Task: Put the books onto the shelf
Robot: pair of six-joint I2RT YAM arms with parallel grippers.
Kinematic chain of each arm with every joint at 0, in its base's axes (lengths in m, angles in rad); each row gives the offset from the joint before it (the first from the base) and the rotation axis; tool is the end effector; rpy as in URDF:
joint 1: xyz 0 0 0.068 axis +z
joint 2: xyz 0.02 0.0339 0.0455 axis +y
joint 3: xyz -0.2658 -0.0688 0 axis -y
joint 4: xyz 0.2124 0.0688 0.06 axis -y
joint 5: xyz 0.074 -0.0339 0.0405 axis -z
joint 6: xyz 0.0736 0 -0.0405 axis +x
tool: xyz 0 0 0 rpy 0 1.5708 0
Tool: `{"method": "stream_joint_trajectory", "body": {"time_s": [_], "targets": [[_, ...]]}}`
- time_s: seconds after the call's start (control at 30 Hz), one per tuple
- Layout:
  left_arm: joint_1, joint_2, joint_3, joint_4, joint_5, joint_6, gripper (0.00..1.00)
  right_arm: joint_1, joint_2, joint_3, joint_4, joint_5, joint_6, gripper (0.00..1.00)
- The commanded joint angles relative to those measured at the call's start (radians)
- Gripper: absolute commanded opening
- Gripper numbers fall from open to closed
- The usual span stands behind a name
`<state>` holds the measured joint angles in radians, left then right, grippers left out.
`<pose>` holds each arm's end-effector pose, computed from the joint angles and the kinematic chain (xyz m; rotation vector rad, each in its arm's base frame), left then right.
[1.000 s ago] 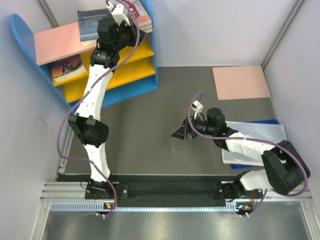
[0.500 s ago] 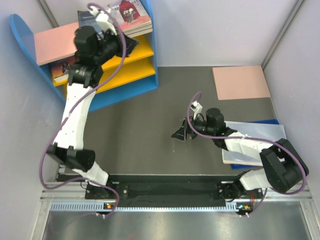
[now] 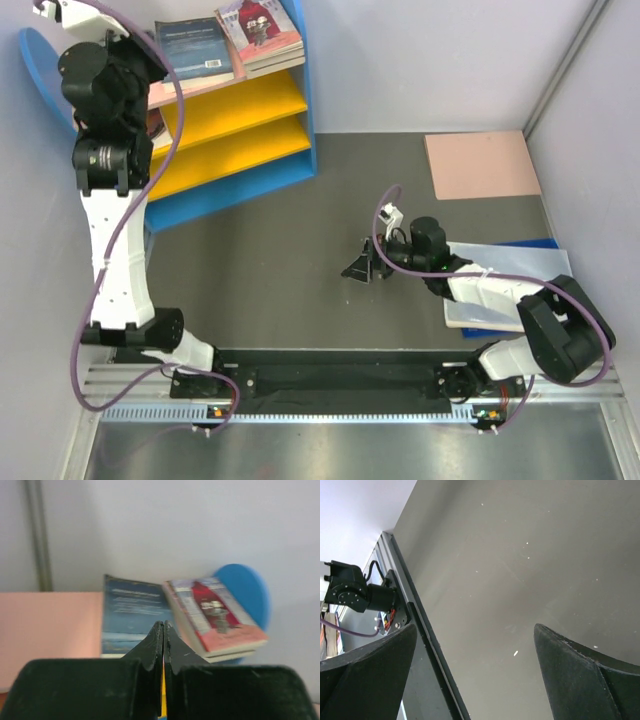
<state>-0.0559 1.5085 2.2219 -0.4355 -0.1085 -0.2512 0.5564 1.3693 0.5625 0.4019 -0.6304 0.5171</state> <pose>0.2663 -0.0069 0.6035 -0.2188 1.2784 -0.1928 0.2146 0.1846 0.2095 -0.4901 2.0796 1.2896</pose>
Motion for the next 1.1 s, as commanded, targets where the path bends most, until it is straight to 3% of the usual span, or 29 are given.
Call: {"method": "stream_joint_trajectory", "body": {"time_s": [0.0,0.27,0.37,1.07], "targets": [[0.096,0.088,-0.004,-0.071,-0.205,-0.02,0.0,0.016,-0.003,0.016,0.054,-0.012,-0.006,1.0],[0.232,0.154,-0.119,-0.035,-0.174,-0.098,0.0,0.025,-0.003,0.017,0.048,-0.006,-0.003,1.0],[0.234,0.18,-0.116,-0.046,-0.207,-0.098,0.0,0.027,-0.003,0.019,0.048,-0.003,-0.003,1.0],[0.312,0.397,-0.064,-0.011,0.056,-0.26,0.0,0.03,-0.004,0.019,0.038,0.001,-0.008,0.99]]}}
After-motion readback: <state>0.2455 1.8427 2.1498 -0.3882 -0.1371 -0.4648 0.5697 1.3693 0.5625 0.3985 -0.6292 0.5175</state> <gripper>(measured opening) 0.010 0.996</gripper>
